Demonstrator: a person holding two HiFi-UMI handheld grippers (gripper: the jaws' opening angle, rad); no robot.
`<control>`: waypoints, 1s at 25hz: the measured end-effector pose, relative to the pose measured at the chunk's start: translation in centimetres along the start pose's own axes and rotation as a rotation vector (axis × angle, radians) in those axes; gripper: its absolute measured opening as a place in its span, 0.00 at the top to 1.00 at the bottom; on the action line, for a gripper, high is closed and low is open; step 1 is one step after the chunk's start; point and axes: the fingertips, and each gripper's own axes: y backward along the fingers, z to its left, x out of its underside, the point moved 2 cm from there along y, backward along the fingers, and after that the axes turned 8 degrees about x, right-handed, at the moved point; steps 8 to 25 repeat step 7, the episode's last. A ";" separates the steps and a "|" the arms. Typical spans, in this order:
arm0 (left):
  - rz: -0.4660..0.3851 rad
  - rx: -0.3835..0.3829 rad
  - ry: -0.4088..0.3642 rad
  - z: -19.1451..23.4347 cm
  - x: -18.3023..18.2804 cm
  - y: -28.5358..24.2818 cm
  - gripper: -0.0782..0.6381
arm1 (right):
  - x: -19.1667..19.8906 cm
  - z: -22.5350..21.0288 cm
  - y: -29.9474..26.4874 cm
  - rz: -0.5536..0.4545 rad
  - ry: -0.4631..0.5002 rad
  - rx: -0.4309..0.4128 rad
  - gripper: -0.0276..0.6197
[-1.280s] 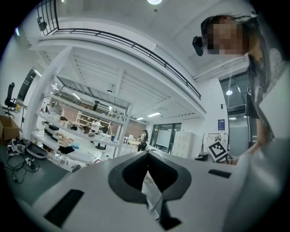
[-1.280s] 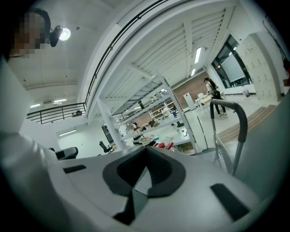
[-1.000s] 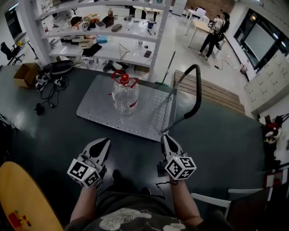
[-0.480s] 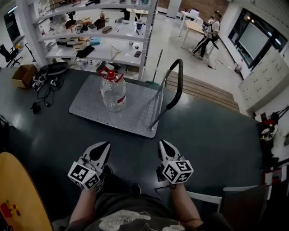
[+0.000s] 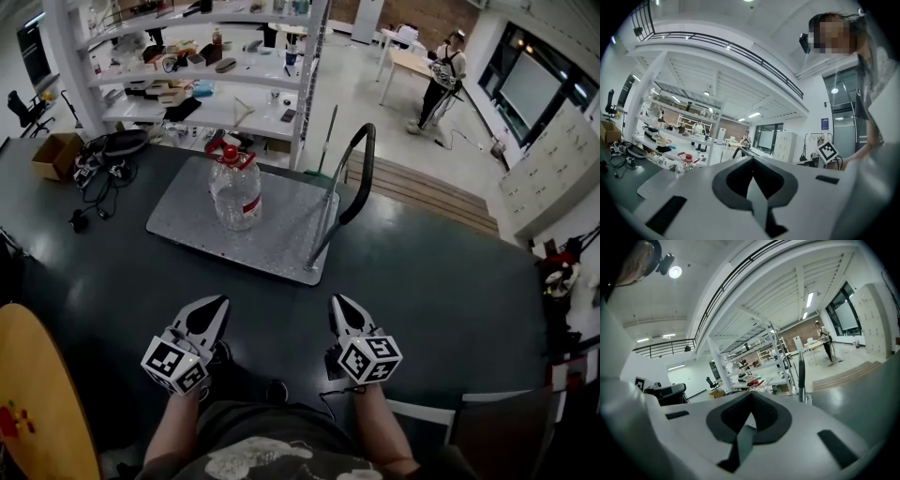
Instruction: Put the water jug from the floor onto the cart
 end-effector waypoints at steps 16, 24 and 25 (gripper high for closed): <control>0.006 0.000 -0.016 -1.9 0.7 0.1 0.88 | 0.4 1.1 0.4 -0.010 0.043 -0.047 0.97; 0.006 0.000 -0.016 -1.9 0.7 0.1 0.88 | 0.4 1.1 0.4 -0.010 0.043 -0.047 0.97; 0.006 0.000 -0.016 -1.9 0.7 0.1 0.88 | 0.4 1.1 0.4 -0.010 0.043 -0.047 0.97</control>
